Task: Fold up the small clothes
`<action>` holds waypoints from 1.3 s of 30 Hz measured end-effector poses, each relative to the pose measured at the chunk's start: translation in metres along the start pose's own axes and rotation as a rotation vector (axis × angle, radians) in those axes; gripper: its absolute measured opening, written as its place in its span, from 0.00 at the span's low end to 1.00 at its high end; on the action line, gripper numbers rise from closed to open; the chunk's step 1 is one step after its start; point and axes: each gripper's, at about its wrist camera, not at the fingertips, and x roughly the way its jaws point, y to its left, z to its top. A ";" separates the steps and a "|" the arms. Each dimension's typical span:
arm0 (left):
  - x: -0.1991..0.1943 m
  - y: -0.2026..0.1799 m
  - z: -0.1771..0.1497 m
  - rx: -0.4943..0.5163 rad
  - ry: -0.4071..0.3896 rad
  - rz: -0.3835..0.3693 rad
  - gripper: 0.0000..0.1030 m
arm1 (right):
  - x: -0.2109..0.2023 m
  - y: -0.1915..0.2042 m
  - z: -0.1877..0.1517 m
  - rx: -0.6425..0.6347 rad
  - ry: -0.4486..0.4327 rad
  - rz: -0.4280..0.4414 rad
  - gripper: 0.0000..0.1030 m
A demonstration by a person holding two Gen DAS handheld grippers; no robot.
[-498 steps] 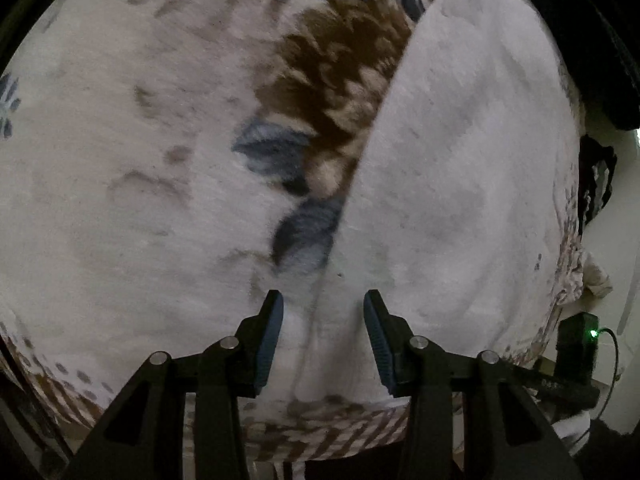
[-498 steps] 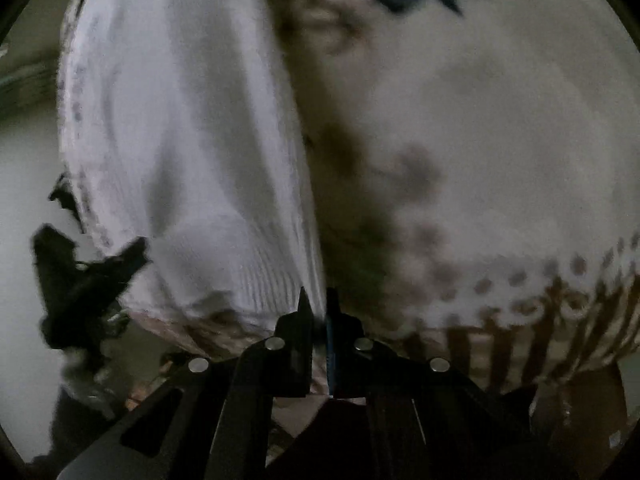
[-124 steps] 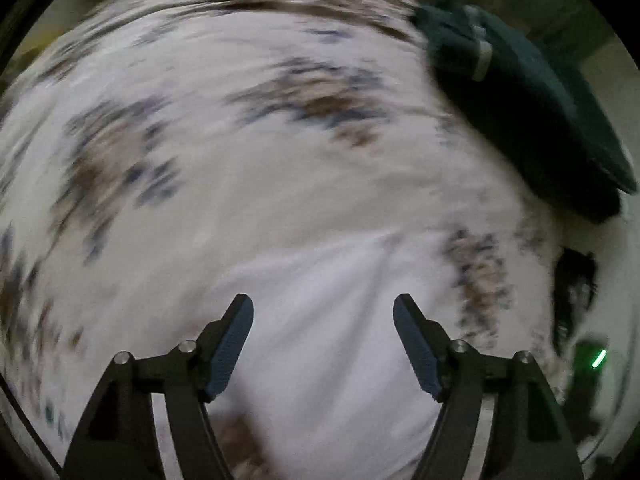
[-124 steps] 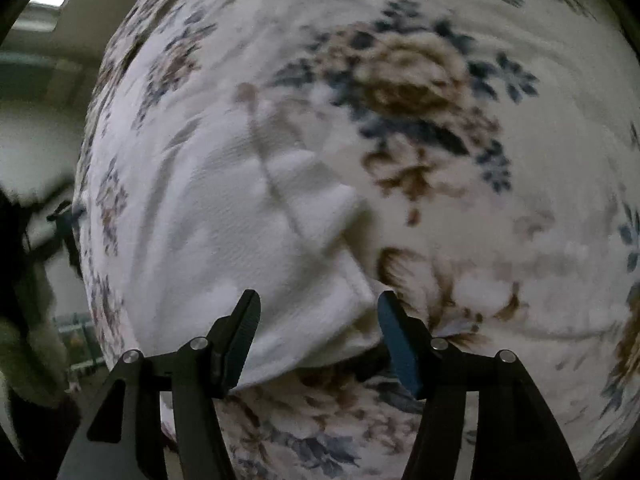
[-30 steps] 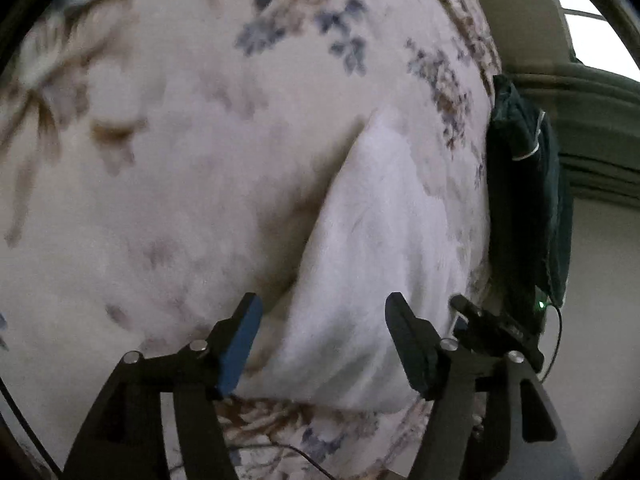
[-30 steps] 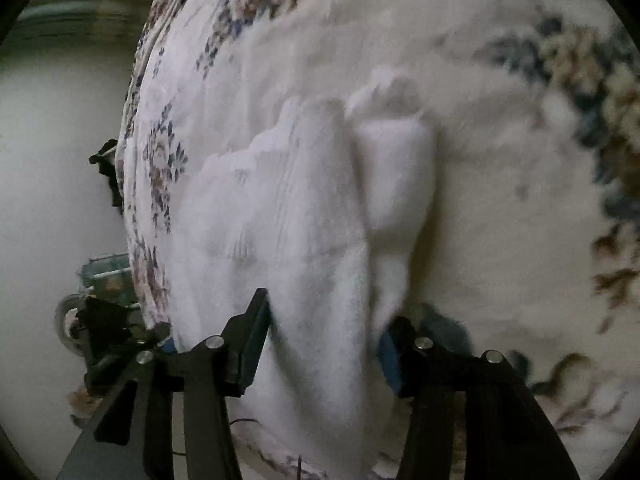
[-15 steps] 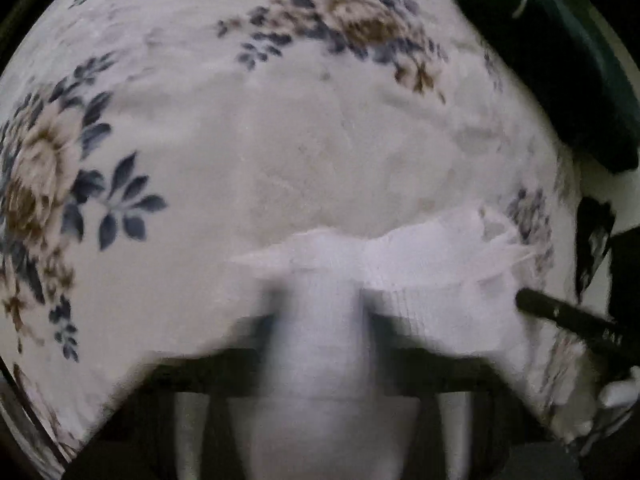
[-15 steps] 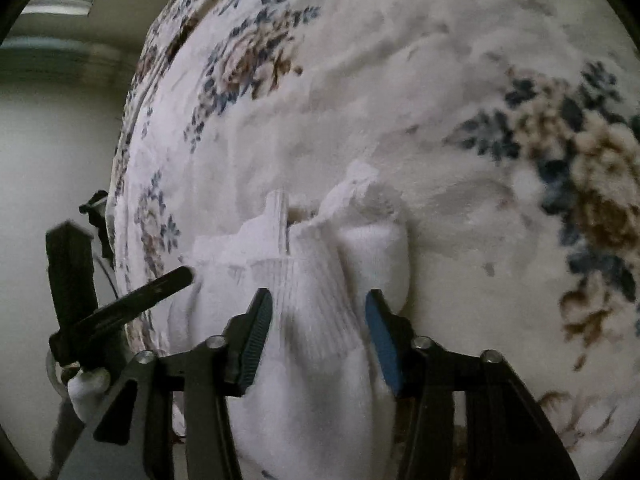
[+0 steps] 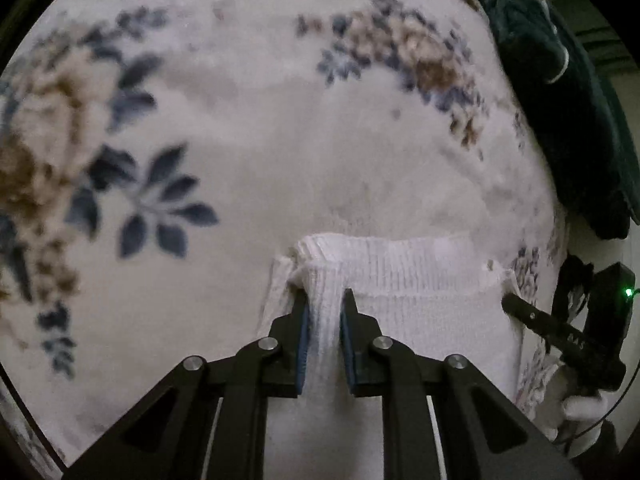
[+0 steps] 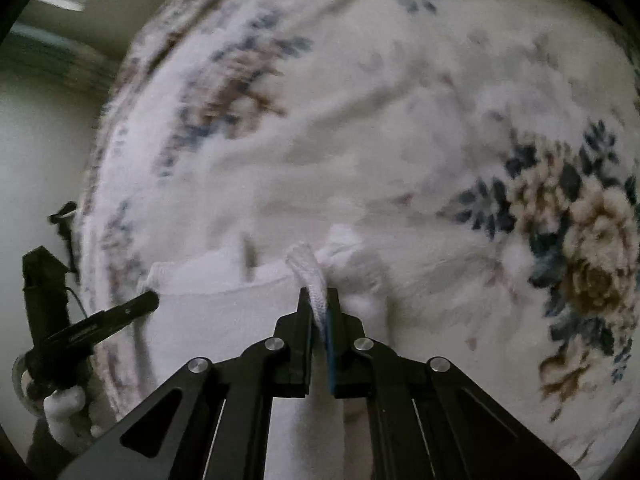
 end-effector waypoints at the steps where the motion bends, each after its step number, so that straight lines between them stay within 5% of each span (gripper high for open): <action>1: -0.002 -0.001 -0.002 0.010 0.005 -0.007 0.16 | 0.007 -0.002 0.003 0.006 0.018 -0.002 0.05; 6: -0.030 0.014 -0.022 -0.052 0.023 -0.125 0.41 | 0.005 -0.008 0.001 0.043 0.105 0.054 0.12; 8: -0.043 0.022 -0.039 -0.083 0.003 -0.144 0.49 | -0.008 -0.014 -0.006 0.048 0.121 0.092 0.35; 10: -0.051 0.027 -0.060 -0.099 -0.002 -0.171 0.50 | -0.027 -0.023 -0.017 0.067 0.106 0.118 0.43; 15: -0.051 0.032 -0.098 -0.133 -0.035 -0.213 0.45 | -0.047 -0.045 -0.066 0.140 0.164 0.214 0.43; 17: -0.048 0.032 -0.103 -0.159 -0.053 -0.222 0.22 | -0.034 -0.052 -0.088 0.187 0.227 0.271 0.43; 19: -0.048 0.036 -0.105 -0.186 -0.066 -0.224 0.18 | -0.022 -0.055 -0.102 0.209 0.251 0.287 0.42; 20: -0.048 0.038 -0.105 -0.195 -0.073 -0.226 0.14 | -0.016 -0.057 -0.109 0.227 0.239 0.306 0.29; 21: -0.051 0.043 -0.105 -0.209 -0.084 -0.231 0.11 | -0.015 -0.059 -0.113 0.239 0.223 0.305 0.06; 26: -0.043 0.074 -0.103 -0.253 -0.067 -0.231 0.10 | -0.020 -0.071 -0.123 0.295 0.156 0.244 0.04; 29: -0.048 0.074 -0.101 -0.254 -0.053 -0.302 0.15 | -0.018 -0.057 -0.123 0.244 0.174 0.217 0.06; 30: -0.053 0.074 -0.101 -0.249 -0.057 -0.320 0.25 | -0.019 -0.056 -0.121 0.228 0.177 0.208 0.06; 31: -0.056 0.075 -0.103 -0.251 -0.060 -0.330 0.33 | -0.021 -0.056 -0.119 0.224 0.178 0.214 0.08; 32: -0.058 0.079 -0.105 -0.256 -0.068 -0.359 0.52 | -0.025 -0.059 -0.117 0.220 0.182 0.232 0.22; 33: -0.059 0.082 -0.108 -0.265 -0.074 -0.389 0.67 | -0.027 -0.062 -0.115 0.213 0.181 0.239 0.50; 35: -0.050 0.089 -0.112 -0.289 -0.056 -0.455 0.67 | -0.029 -0.074 -0.114 0.213 0.185 0.281 0.81; 39: -0.011 0.081 -0.114 -0.254 0.064 -0.577 0.67 | -0.001 -0.093 -0.114 0.226 0.283 0.435 0.83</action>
